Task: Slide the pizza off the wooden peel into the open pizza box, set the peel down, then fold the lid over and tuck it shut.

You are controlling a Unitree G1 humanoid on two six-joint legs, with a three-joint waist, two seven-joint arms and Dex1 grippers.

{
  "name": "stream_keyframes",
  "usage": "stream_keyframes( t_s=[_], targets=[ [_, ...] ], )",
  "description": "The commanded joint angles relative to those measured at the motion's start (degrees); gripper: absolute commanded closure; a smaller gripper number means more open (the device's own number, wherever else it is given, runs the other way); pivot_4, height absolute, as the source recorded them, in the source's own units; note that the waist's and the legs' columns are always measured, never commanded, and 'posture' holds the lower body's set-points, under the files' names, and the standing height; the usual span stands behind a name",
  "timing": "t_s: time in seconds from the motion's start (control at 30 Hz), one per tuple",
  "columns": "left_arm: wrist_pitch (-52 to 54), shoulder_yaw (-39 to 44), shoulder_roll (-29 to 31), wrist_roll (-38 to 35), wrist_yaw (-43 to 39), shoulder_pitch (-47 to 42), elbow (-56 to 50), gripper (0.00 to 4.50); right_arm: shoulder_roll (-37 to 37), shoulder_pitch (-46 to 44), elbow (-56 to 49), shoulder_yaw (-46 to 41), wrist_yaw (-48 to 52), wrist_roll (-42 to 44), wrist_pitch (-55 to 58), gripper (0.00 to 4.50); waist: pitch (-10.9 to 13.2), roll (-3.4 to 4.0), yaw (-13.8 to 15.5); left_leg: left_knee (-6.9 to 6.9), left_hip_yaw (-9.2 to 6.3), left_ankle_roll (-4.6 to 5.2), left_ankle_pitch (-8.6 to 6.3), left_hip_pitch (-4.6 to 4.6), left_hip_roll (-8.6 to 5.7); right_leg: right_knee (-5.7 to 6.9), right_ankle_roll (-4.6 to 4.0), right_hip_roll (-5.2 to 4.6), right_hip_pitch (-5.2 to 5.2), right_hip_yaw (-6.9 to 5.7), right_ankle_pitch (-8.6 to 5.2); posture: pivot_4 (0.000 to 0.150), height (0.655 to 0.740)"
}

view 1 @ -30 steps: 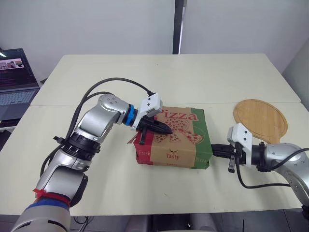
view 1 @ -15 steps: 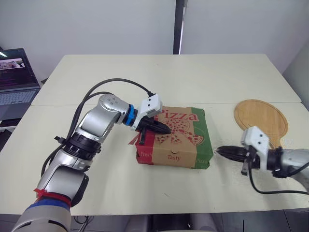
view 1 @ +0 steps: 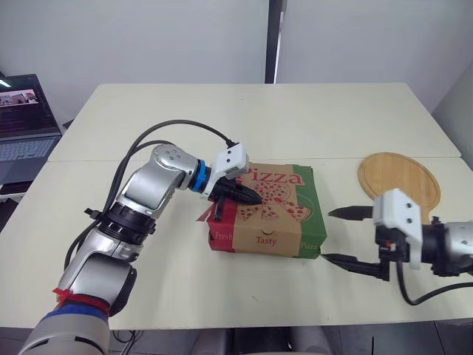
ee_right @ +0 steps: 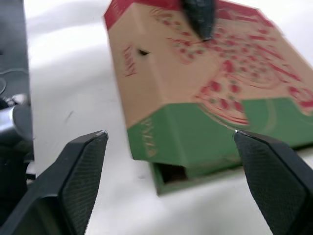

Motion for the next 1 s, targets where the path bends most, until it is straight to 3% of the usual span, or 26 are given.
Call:
stream_keyframes(
  t_s=[0.03,0.3,0.47,1.0],
  targets=[
    [-0.4,1.3,-0.2,-0.3,-0.3,-1.2,-0.6,4.50,1.6,-2.5,0.7,5.8,-3.5,-7.2,-4.4,0.04,0.0,0.00,0.0,0.01,0.00,0.00,0.00,0.00,0.00,0.00,0.00,0.00,0.00,0.01,0.00,0.150,0.7400],
    [-0.3,1.6,0.0,-0.7,-0.7,-1.5,-0.8,4.50,4.9,-6.9,5.4,11.9,-5.7,-15.6,-9.9,0.04,0.0,0.00,0.0,0.01,-0.01,-0.01,0.00,-0.01,0.00,0.00,0.00,0.00,-0.02,0.01,0.00,0.150,0.7400],
    [-0.6,1.6,0.2,-0.7,-1.4,-1.9,-0.7,4.50,6.6,-8.0,6.2,12.1,-5.9,-16.4,-10.5,0.04,0.0,0.00,0.0,0.01,-0.01,-0.01,0.00,-0.01,0.00,0.01,0.00,0.00,-0.02,0.00,0.00,0.150,0.7400],
    [-4.6,-0.7,1.7,3.8,-2.2,1.7,-2.3,4.50,7.8,-5.1,5.9,14.8,-7.7,-22.6,-10.7,0.04,0.0,0.01,0.0,0.01,-0.01,0.00,0.00,0.00,0.00,0.03,0.00,0.00,-0.02,0.01,0.00,0.150,0.7400]
  ],
)
